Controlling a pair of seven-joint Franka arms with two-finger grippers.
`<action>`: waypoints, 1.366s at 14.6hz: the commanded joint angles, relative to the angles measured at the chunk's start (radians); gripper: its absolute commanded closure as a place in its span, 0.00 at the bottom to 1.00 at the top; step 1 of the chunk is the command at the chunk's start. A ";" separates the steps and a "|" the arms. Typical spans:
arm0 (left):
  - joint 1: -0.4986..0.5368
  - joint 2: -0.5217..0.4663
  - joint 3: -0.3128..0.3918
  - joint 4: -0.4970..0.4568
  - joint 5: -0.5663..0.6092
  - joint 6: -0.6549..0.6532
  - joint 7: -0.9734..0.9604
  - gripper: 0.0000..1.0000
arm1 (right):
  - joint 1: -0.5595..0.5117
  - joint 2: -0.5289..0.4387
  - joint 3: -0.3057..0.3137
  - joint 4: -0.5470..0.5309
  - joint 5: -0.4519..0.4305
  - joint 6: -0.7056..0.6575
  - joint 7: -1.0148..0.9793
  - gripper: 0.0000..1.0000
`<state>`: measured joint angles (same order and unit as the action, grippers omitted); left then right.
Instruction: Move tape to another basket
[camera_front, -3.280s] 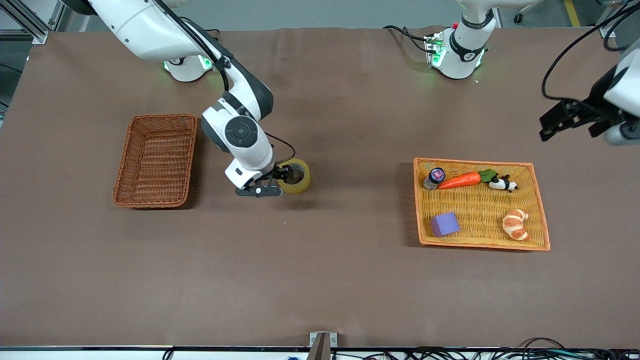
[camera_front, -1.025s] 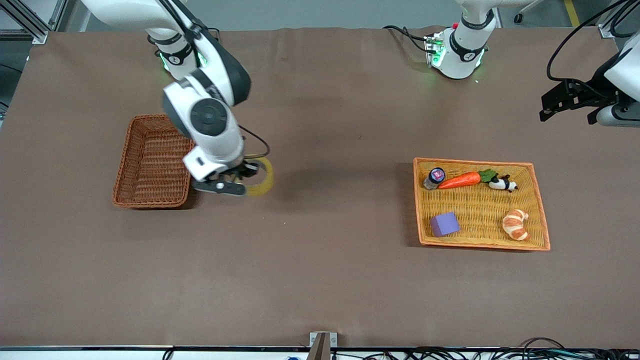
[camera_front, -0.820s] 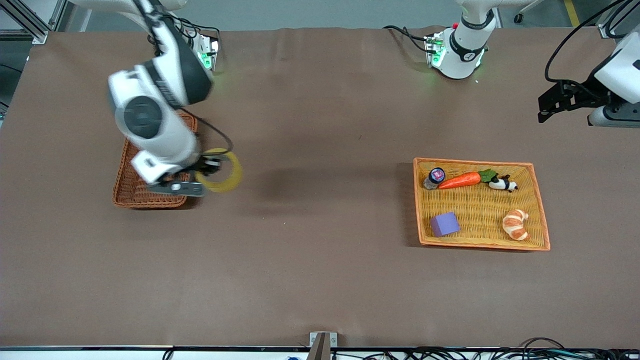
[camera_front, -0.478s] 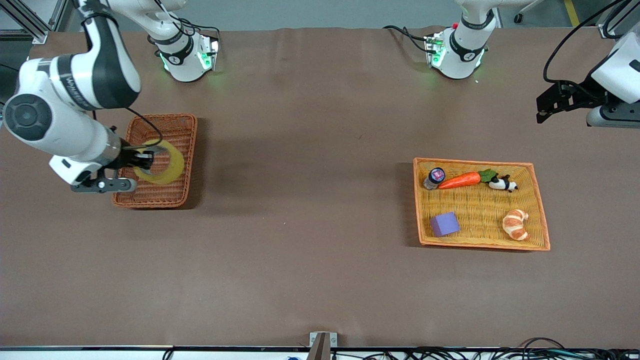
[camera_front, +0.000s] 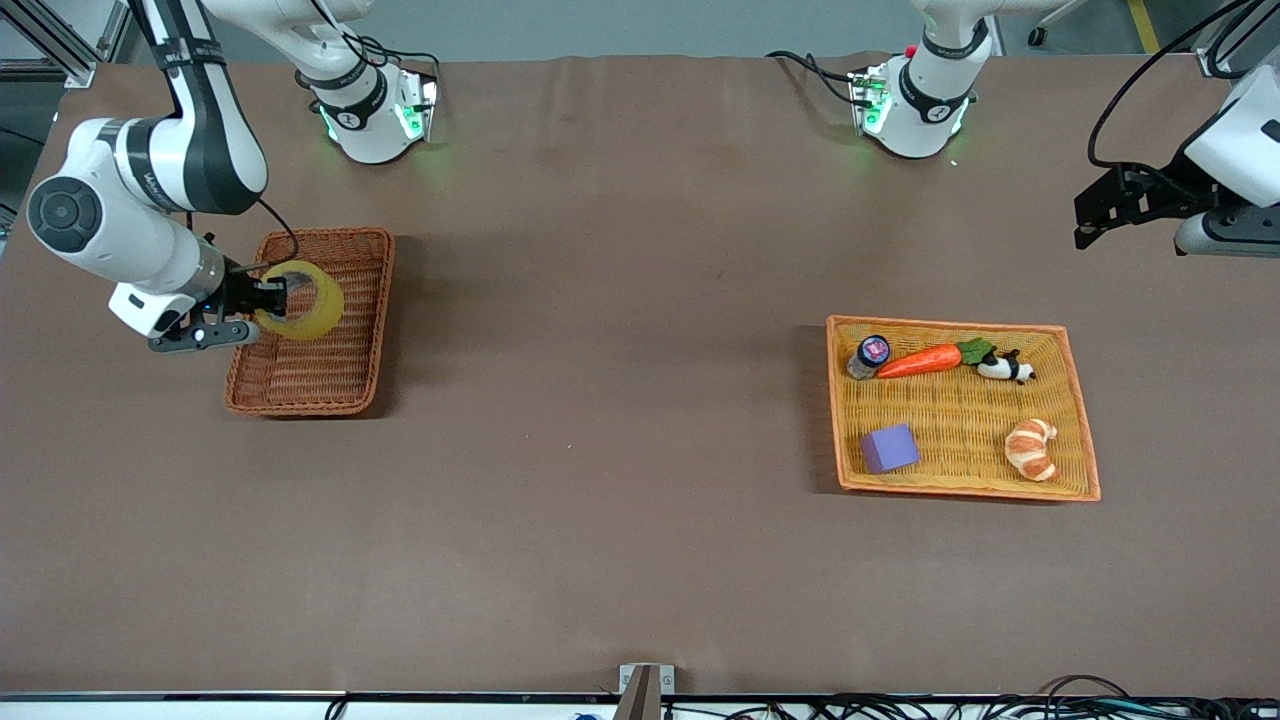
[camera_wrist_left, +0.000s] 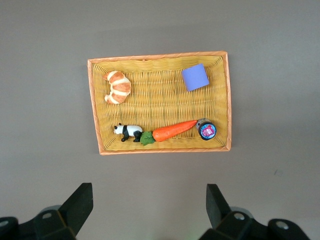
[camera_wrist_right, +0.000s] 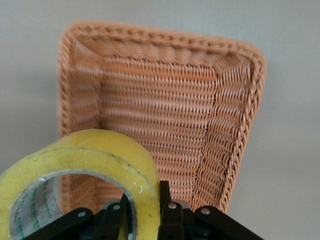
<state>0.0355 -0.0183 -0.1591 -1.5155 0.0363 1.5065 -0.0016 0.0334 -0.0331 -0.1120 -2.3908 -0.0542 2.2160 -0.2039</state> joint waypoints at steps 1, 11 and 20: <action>0.011 0.000 -0.008 0.001 0.008 0.021 0.012 0.00 | 0.006 -0.053 -0.047 -0.181 0.027 0.193 -0.084 0.98; -0.005 0.035 -0.010 0.009 0.010 0.057 0.012 0.00 | 0.010 0.113 -0.066 -0.258 0.027 0.484 -0.104 0.89; -0.003 0.034 -0.010 0.012 0.020 0.055 0.011 0.00 | 0.013 -0.016 -0.061 -0.061 0.028 0.083 -0.037 0.00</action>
<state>0.0302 0.0184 -0.1630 -1.5145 0.0363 1.5603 -0.0006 0.0359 0.0482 -0.1754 -2.5502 -0.0534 2.4955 -0.2763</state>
